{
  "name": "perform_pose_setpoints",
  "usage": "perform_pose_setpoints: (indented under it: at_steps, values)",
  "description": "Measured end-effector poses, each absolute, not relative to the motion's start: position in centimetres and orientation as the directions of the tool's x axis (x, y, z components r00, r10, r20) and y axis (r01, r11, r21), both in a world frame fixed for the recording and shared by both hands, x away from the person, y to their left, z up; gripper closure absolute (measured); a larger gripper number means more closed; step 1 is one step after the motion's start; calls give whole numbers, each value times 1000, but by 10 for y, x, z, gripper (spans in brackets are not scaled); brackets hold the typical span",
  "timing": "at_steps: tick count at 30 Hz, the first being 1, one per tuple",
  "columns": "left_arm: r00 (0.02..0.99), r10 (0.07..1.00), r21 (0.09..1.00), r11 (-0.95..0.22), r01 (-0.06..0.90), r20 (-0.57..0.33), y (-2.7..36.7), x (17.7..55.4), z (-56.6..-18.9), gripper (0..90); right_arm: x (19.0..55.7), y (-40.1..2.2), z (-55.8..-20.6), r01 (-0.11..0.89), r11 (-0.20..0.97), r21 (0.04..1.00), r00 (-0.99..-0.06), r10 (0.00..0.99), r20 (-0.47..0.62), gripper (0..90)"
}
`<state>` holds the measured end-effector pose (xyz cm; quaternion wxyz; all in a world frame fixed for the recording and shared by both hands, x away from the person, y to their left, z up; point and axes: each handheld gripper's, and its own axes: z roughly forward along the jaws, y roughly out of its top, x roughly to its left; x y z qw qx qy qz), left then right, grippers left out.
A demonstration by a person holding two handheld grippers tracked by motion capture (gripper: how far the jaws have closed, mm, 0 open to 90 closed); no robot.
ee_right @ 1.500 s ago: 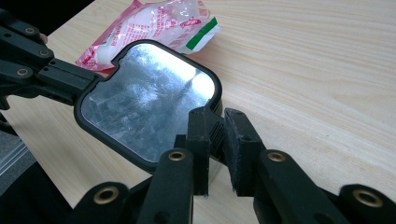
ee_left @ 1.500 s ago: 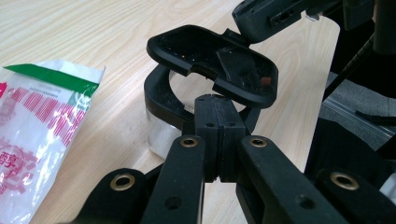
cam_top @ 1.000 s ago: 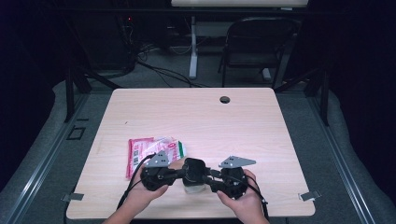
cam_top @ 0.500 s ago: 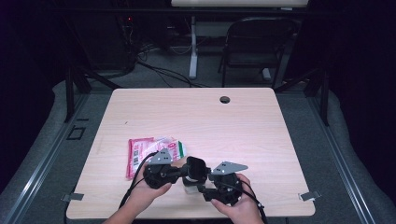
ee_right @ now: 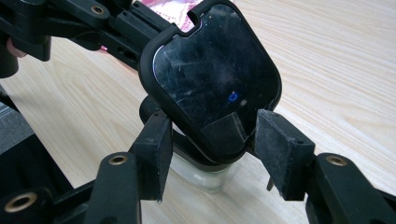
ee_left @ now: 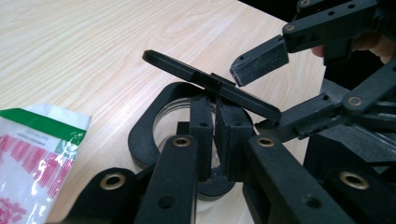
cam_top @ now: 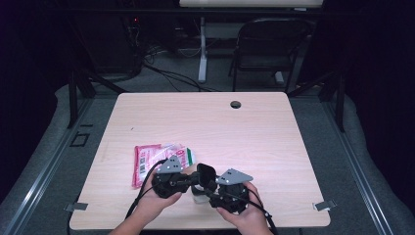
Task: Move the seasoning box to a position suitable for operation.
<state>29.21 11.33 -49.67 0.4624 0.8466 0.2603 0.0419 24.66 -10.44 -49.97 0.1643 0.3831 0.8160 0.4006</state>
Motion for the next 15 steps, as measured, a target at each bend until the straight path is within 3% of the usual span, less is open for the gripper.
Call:
perform_pose_setpoints:
  at_steps: [15]
  values:
    - [793, 591, 797, -405, 448, -146, 127, 306, -509, 647, 246, -106, -499, 496, 374, 784, -651, 757, 50, 508]
